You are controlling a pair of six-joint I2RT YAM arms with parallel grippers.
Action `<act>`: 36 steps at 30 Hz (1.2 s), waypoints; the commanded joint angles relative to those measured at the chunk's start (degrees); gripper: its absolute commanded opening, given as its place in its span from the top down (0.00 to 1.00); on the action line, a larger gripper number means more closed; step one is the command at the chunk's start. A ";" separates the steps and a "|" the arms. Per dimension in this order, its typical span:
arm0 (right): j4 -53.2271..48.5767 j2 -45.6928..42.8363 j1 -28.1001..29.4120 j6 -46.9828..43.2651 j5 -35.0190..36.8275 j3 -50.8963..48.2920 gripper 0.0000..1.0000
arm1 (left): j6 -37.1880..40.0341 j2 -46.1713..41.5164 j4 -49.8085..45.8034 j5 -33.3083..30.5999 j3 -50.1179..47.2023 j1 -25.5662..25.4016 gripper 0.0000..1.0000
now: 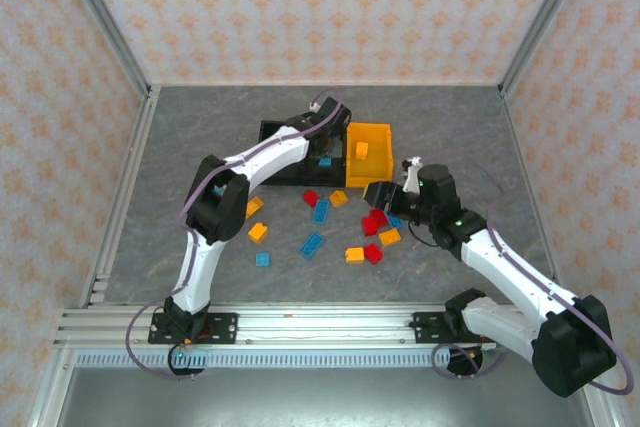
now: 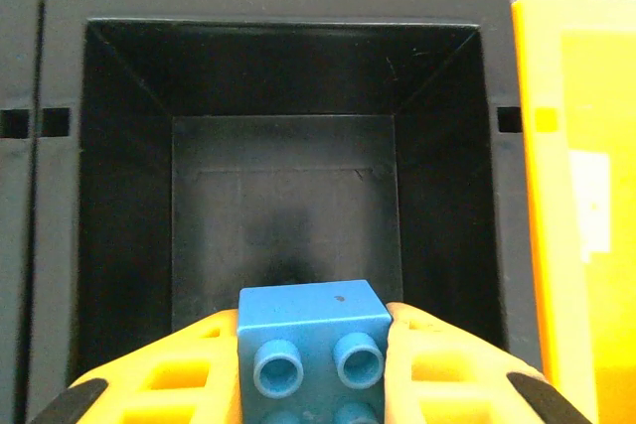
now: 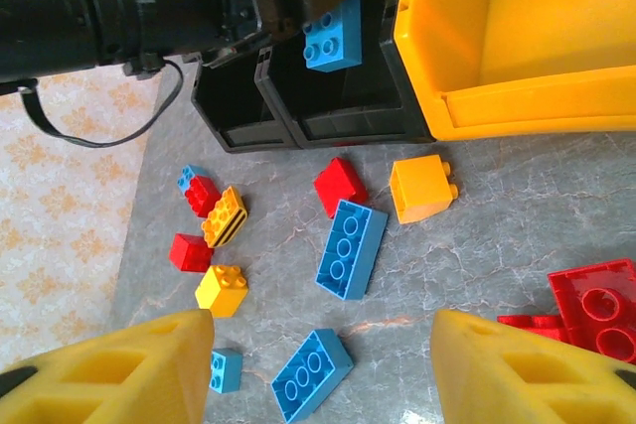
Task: Sort the legos into containers by color
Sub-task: Place the lego in the container, then pick up the lego from the bottom-left of the table.
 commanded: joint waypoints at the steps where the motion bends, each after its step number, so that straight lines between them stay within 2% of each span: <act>1: 1.13 -0.90 0.23 0.33 1.44 -0.77 0.41 | 1.42 0.94 -3.03 -1.72 2.46 0.34 0.77; 9: 0.43 -1.05 0.24 -0.19 1.75 -0.25 0.41 | 1.34 1.03 -3.10 -1.68 2.98 0.34 0.58; 14: 0.02 -1.05 0.28 -0.40 1.86 0.57 0.41 | 1.33 -0.39 -3.09 -1.25 2.98 0.25 0.53; 19: -2.71 -1.25 0.28 -1.25 3.61 2.23 0.40 | 1.07 -4.88 -3.85 -1.08 1.91 0.00 0.54; 22: -5.10 -0.96 0.23 -2.68 4.82 3.41 0.40 | 1.06 -10.86 -2.27 -0.55 -3.23 -0.27 0.54; 29: -9.71 0.18 0.23 -5.74 7.89 5.20 0.39 | 0.93 -28.18 3.28 1.11 -22.18 -0.23 0.51; 36: -10.19 1.48 0.87 -8.23 5.82 5.97 0.37 | 1.32 -40.90 2.44 -0.93 -37.57 1.39 0.41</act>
